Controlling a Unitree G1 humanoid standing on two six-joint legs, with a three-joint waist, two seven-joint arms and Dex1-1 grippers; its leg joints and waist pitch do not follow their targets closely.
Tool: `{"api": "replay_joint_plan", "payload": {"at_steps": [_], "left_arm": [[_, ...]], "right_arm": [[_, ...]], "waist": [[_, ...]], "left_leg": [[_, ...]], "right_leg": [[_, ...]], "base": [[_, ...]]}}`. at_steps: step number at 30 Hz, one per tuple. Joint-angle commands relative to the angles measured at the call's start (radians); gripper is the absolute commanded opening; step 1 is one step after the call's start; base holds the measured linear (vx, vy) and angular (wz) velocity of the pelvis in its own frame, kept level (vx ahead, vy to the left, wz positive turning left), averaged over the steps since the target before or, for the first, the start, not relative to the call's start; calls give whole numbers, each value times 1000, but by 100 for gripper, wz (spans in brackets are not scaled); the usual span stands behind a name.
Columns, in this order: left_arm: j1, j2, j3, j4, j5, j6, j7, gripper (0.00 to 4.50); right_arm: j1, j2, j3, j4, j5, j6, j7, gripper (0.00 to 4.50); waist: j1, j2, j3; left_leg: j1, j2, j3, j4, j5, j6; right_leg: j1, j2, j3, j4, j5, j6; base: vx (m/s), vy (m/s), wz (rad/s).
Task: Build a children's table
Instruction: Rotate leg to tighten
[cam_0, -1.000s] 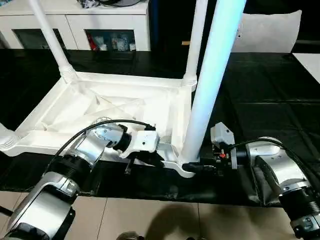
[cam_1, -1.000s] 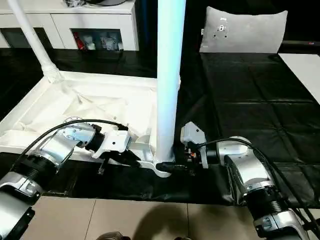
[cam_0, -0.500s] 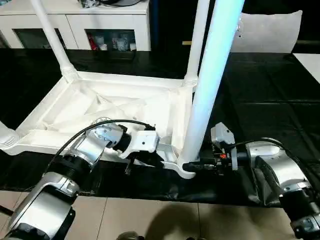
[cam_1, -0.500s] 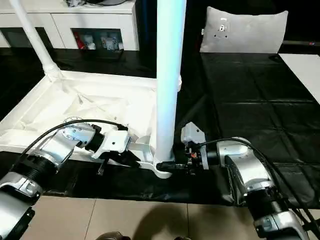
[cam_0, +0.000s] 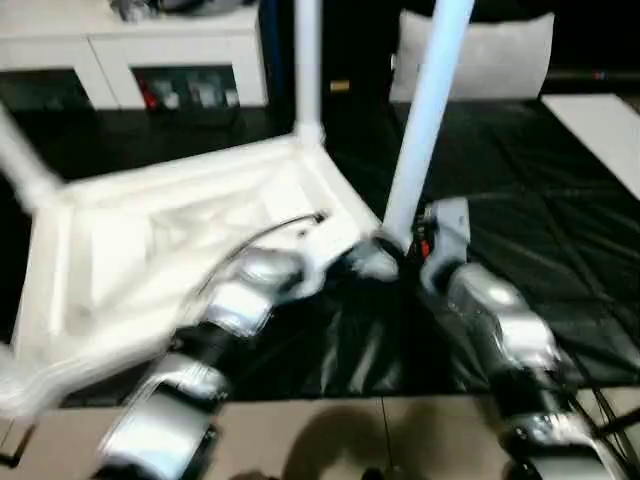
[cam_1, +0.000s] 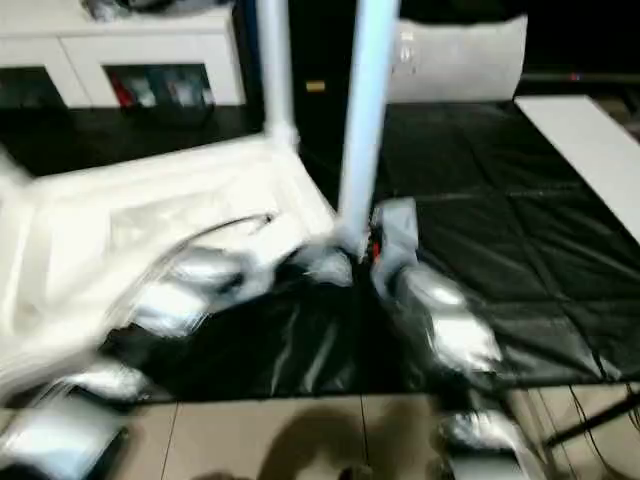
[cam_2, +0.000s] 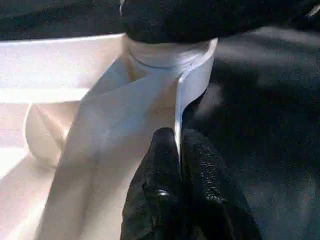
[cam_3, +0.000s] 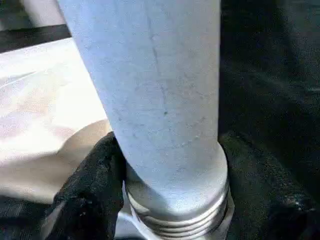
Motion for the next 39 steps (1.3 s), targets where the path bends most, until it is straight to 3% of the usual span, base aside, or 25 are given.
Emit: {"api": "replay_joint_plan", "payload": {"at_steps": [1,2,4,5,6,11,14,16,18,27,35,39], "left_arm": [[-29,-50,12,-31,-16,-15,72,0],[-29,-48,0,-28,0,-26,77,0],[-27,-38,-18,-27,17,-42,64,0],[-25,-35,-23,-30,20,-41,59,0],[-23,-31,-25,-32,21,-41,51,0],[-14,16,-45,-29,35,-51,14,0],[-7,61,-58,-19,36,-89,-40,0],[3,124,-74,-5,34,-148,-133,0],[4,141,-81,-1,30,-166,-161,0],[0,276,-150,24,-8,-338,-484,0],[-15,324,-196,41,-31,-467,-680,0],[-19,325,-193,32,-49,-474,-720,0]], "right_arm": [[4,57,46,43,5,-3,-16,262],[5,63,32,43,14,-18,-16,262],[9,70,5,36,39,-35,-14,317],[10,74,-8,32,48,-38,-18,331],[12,72,-10,26,49,-42,-14,333],[46,20,0,-40,53,-89,71,377],[71,-39,10,-64,55,-114,160,410],[100,-132,41,-88,51,-139,298,413],[108,-158,51,-95,52,-144,341,436],[105,-346,134,-105,75,-176,689,436],[80,-391,235,-88,35,-245,859,436],[75,-391,256,-90,51,-231,911,390]], "waist": [[7,-14,-73],[7,-16,-75],[9,-15,-84],[12,-14,-84],[13,-13,-81],[21,-9,-75],[23,-8,-76],[28,-8,-78],[29,-8,-79],[50,-11,-81],[79,-11,-82],[85,-14,-82]], "left_leg": [[-6,87,-42,-61,2,111],[-10,83,-41,-58,21,125],[-16,82,-41,-47,94,188],[-16,83,-40,-46,102,214],[-16,86,-41,-48,94,219],[-8,91,-39,-55,4,171],[-5,92,-40,-55,-16,154],[-8,88,-39,-52,-19,154],[-7,90,-39,-52,-17,155],[-7,90,-35,-47,-8,169],[0,102,-35,-50,-6,151],[-2,103,-35,-48,-2,157]], "right_leg": [[61,-126,86,-65,-146,-139],[64,-128,86,-59,-111,-146],[64,-127,87,-42,14,-165],[63,-127,85,-39,34,-169],[61,-128,84,-41,21,-170],[60,-124,82,-62,-141,-133],[59,-124,82,-63,-158,-129],[62,-123,82,-62,-150,-119],[61,-124,83,-59,-141,-119],[59,-123,82,-55,-142,-123],[52,-126,85,-48,-144,-129],[53,-128,85,-44,-126,-139]], "base": [[0,0,0],[0,0,0],[0,0,0],[0,0,0],[0,0,0],[0,0,0],[0,0,0],[0,0,0],[0,0,0],[0,0,0],[0,0,0],[0,0,0]]}}
